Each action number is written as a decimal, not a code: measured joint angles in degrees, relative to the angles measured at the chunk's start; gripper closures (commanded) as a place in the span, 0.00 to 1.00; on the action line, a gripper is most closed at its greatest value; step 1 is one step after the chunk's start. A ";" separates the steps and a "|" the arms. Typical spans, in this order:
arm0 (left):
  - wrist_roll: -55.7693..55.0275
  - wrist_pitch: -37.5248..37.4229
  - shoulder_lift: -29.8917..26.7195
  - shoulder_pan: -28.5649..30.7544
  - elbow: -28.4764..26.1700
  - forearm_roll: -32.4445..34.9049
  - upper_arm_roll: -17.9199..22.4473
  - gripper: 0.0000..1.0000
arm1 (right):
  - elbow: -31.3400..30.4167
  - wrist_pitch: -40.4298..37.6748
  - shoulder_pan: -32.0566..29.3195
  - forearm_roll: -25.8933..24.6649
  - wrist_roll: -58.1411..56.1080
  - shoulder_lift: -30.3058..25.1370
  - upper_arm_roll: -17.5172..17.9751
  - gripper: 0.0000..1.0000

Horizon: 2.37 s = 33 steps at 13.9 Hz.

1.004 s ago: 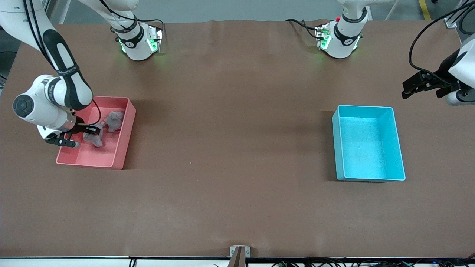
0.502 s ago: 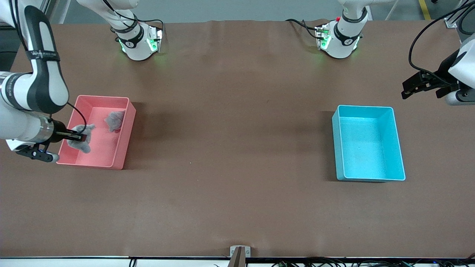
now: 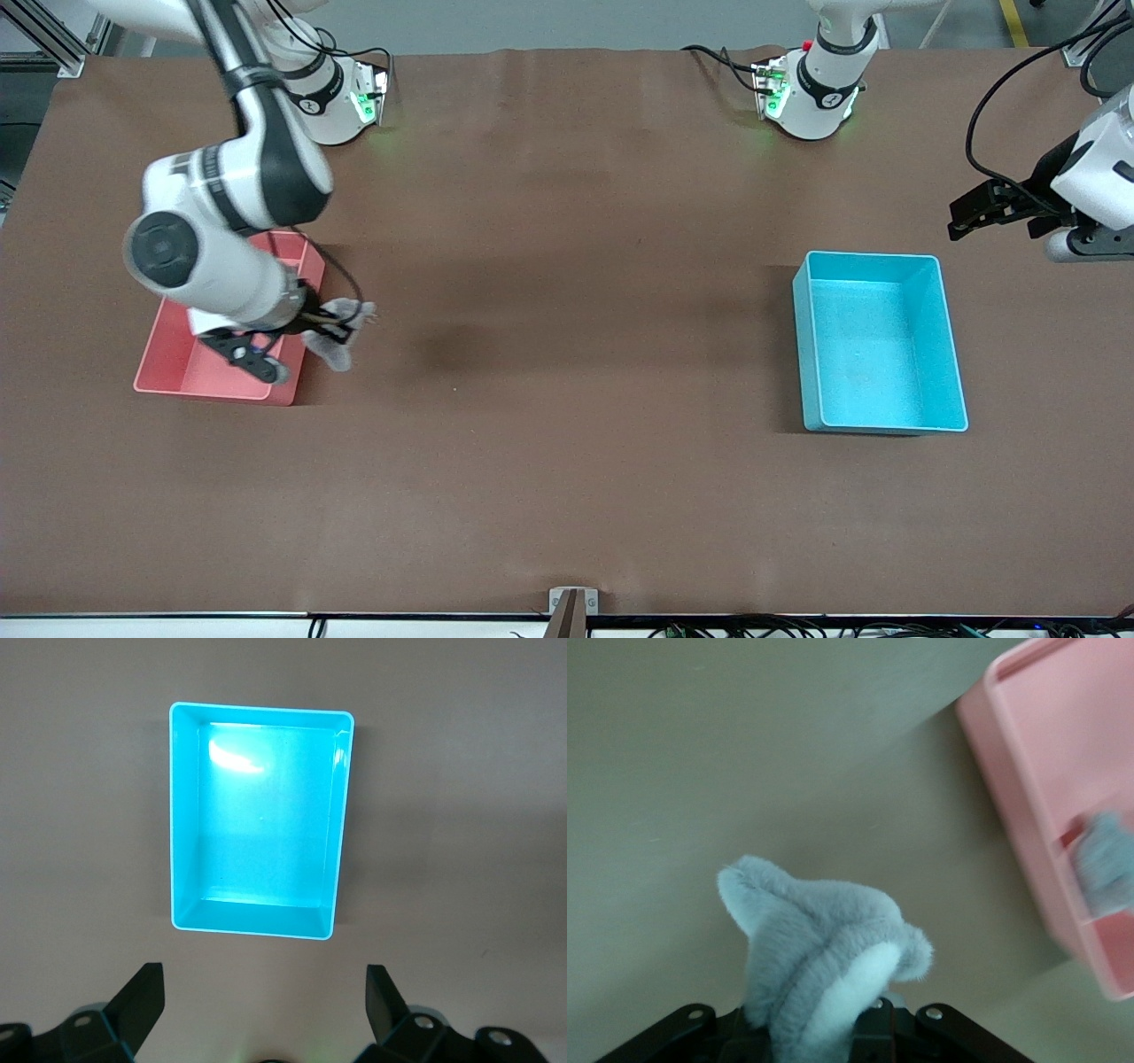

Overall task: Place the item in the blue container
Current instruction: 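Carry the plush with the right gripper while the left gripper approaches, then grasp the plush with the left gripper from the right gripper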

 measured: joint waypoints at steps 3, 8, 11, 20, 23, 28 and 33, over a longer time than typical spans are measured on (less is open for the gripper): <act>0.00 0.91 2.25 -0.26 -0.30 0.00 -0.45 0.00 | 0.75 8.53 8.84 0.45 15.03 5.09 0.03 0.98; -0.18 2.75 6.51 -3.13 -0.51 0.00 -0.95 0.00 | 10.07 16.13 18.98 0.45 33.52 21.30 -0.13 0.98; -0.23 3.90 8.70 -4.85 -2.12 -0.03 -1.44 0.00 | 14.65 19.60 20.51 0.46 36.55 27.05 -0.23 0.98; -1.75 18.42 9.48 -8.46 -11.89 -6.33 -3.11 0.00 | 15.55 24.33 22.77 0.45 39.07 30.55 -0.59 0.00; -7.18 23.59 10.74 -13.52 -12.96 -6.33 -3.28 0.00 | 16.24 24.53 22.58 0.45 38.90 30.68 -1.27 0.00; -16.83 32.41 15.32 -20.03 -12.09 -6.20 -3.33 0.00 | 21.63 16.20 19.86 0.44 31.60 30.16 -2.20 0.00; -25.96 35.97 25.87 -27.39 -1.69 0.79 -3.19 0.01 | 23.75 -0.88 9.74 0.45 9.74 21.94 -2.60 0.00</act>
